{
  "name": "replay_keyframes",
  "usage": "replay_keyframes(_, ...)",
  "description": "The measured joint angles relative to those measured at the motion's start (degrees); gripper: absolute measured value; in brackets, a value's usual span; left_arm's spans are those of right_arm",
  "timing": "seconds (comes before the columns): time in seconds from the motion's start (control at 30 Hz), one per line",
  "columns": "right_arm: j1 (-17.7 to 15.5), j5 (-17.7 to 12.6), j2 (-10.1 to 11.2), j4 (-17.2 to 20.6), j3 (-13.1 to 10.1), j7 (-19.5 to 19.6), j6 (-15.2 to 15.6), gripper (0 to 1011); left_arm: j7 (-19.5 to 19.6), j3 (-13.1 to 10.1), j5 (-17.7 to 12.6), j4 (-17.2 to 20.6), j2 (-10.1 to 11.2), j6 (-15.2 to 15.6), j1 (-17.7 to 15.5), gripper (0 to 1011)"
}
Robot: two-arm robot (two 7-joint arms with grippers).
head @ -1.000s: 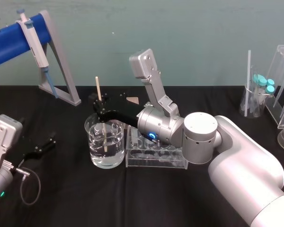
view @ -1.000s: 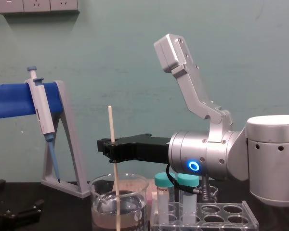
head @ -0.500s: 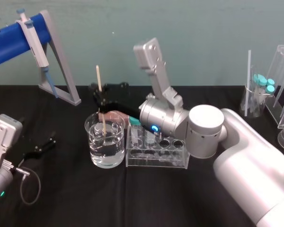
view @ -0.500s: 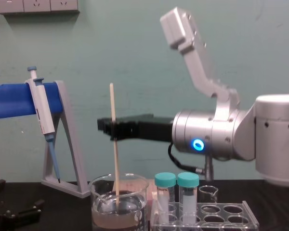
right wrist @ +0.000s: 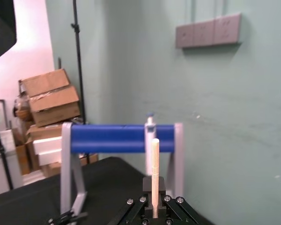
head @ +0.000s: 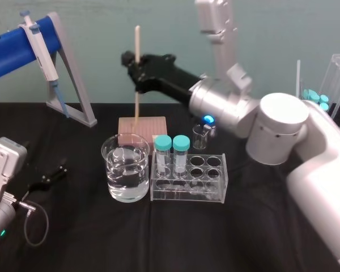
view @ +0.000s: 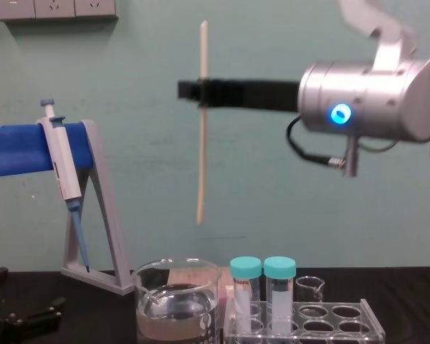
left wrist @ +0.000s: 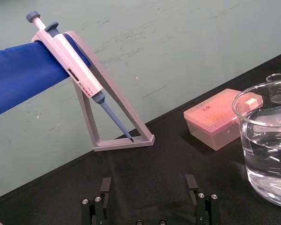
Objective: Hold the thermometer with one hand and immerse one end into the beaker, then reinsert it into the test tube rack.
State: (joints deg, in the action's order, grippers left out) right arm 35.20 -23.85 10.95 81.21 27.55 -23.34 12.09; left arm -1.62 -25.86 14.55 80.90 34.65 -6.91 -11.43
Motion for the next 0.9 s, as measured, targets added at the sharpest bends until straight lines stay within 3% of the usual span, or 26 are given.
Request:
replay_keyframes(0.2,-0.9,-0.2,4.1,5.6,-3.0,3.1,1.1,46,0.0,0.0,0.0,0.0,0.0,0.0,0.0,1004)
replay_keyframes(0.4,-2.2,0.0,7.1,7.6,-6.2,5.5,2.0,46,0.0,0.0,0.0,0.0,0.0,0.0,0.0,1004)
replay_keyframes(0.67,-4.7,0.6,10.1,8.1,-8.2,6.4,3.2,45,0.0,0.0,0.0,0.0,0.0,0.0,0.0,1004)
replay_keyframes(0.9,-7.5,0.3,10.9,6.2,-8.9,5.3,1.9,45,0.0,0.0,0.0,0.0,0.0,0.0,0.0,1004)
